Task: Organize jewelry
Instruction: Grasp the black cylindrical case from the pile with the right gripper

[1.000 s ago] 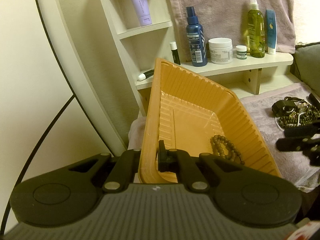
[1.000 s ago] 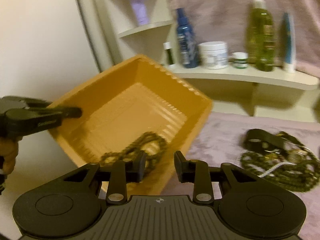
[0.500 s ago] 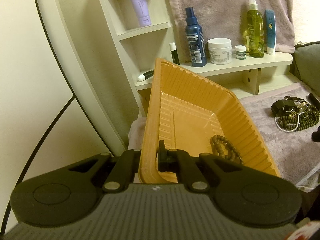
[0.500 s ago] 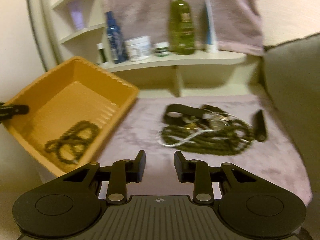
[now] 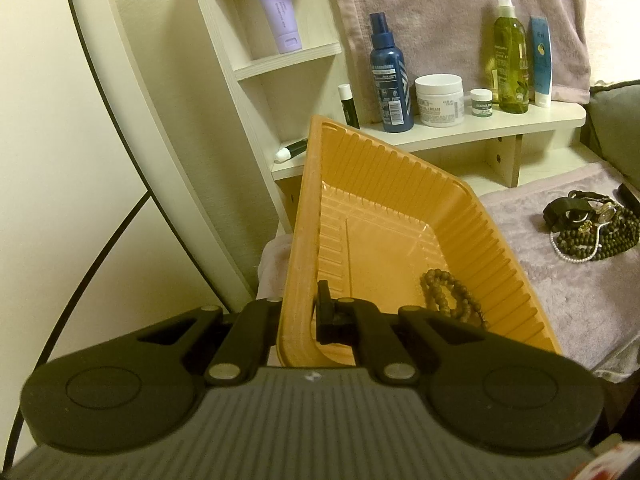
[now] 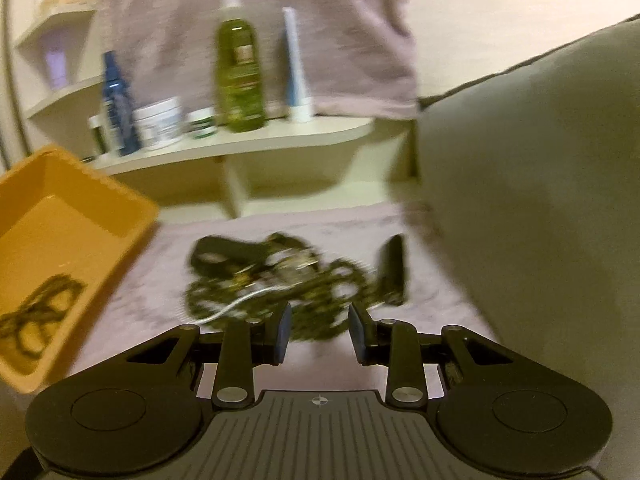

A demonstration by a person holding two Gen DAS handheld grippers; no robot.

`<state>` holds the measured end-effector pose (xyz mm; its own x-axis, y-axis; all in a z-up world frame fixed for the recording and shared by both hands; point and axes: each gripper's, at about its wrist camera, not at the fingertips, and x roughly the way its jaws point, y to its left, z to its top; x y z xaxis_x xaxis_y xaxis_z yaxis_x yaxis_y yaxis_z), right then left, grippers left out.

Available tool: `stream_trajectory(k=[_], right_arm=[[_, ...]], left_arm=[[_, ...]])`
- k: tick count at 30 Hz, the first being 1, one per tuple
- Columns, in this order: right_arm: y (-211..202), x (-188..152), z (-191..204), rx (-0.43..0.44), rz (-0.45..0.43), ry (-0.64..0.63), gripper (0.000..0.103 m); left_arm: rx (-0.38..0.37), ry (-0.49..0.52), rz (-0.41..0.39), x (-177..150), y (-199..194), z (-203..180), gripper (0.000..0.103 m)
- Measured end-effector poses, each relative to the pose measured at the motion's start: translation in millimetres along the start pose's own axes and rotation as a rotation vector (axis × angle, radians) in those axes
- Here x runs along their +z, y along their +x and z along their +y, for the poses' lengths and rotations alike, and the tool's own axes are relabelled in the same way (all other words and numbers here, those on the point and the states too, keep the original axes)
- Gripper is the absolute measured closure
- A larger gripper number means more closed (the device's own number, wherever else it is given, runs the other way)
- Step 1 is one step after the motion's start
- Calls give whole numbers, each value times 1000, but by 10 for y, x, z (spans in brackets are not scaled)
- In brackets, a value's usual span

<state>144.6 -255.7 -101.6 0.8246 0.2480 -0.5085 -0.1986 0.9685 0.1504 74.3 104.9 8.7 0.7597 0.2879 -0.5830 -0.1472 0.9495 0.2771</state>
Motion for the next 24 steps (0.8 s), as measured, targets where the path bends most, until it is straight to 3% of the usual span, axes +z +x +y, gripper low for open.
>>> stream_trajectory(k=[12, 19, 24], right_arm=[[486, 161, -259, -107, 32, -9, 71], [651, 189, -294, -115, 55, 26, 72], [657, 173, -348, -99, 65, 88, 80]], left_arm=[[-1, -7, 15, 0, 36, 18, 100], [5, -7, 22, -1, 44, 15, 99], [7, -4, 24, 4, 53, 12, 99]])
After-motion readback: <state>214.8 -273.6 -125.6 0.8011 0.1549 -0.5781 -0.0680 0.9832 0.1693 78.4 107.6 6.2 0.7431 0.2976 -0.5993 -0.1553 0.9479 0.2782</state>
